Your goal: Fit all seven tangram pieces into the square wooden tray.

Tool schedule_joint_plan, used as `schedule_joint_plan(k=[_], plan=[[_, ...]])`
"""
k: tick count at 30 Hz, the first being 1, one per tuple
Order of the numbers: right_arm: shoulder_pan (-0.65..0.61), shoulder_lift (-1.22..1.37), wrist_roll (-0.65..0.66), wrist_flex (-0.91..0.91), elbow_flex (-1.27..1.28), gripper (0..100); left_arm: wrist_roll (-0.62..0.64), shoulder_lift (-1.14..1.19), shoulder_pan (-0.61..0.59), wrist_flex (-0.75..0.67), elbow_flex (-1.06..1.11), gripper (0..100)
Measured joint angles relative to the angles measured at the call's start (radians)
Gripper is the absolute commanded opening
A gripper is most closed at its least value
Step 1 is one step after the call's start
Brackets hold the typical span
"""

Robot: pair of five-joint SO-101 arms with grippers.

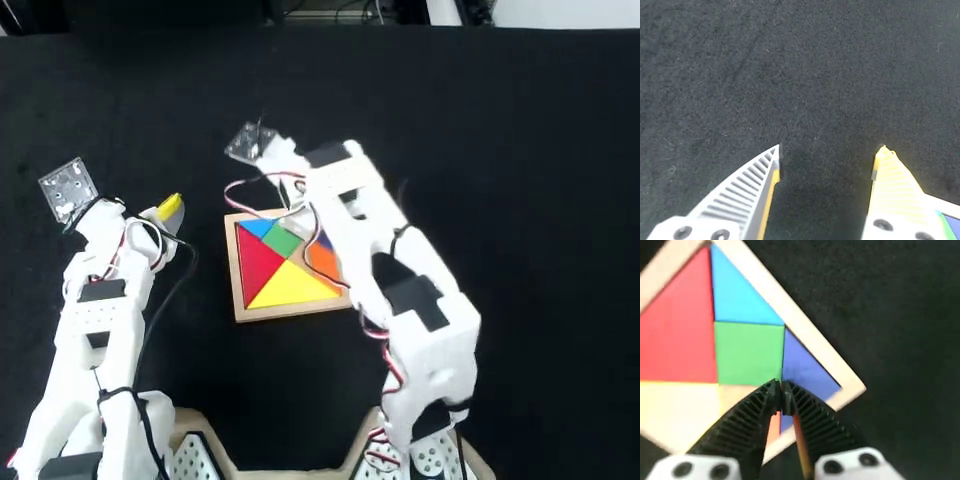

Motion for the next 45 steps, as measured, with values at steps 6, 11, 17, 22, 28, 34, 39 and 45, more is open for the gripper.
schedule_joint_plan(k=[6, 11, 17, 22, 28, 34, 39, 45], plan=[[0.04, -0.123, 0.0, -0.046, 0.049, 1.1, 0.0, 0.0, 0.0, 0.0, 0.0, 29], [0.035, -0.08, 0.0, -0.242, 0.235, 1.1, 0.0, 0.0, 0.0, 0.0, 0.0, 29], [0.038, -0.049, 0.0, -0.21, 0.207, 1.1, -0.049, 0.0, 0.038, 0.0, 0.0, 29], [0.087, -0.184, -0.074, 0.021, 0.035, 1.1, -0.123, 0.0, 0.095, 0.0, 0.0, 29], [0.21, -0.522, -0.19, 0.233, -0.157, 1.1, -0.181, -0.008, 0.101, 0.029, -0.048, 29], [0.272, -0.934, -0.209, 0.35, -0.18, 1.5, -0.23, -0.106, 0.115, 0.436, -0.397, 29], [0.27, -1.278, -0.212, 0.364, -0.089, 1.5, -0.365, -0.279, 0.164, 0.827, -0.733, 29], [0.273, -1.603, -0.212, 0.365, 0.061, 1.1, -0.453, -0.566, 0.173, 1.109, -0.933, 29]])
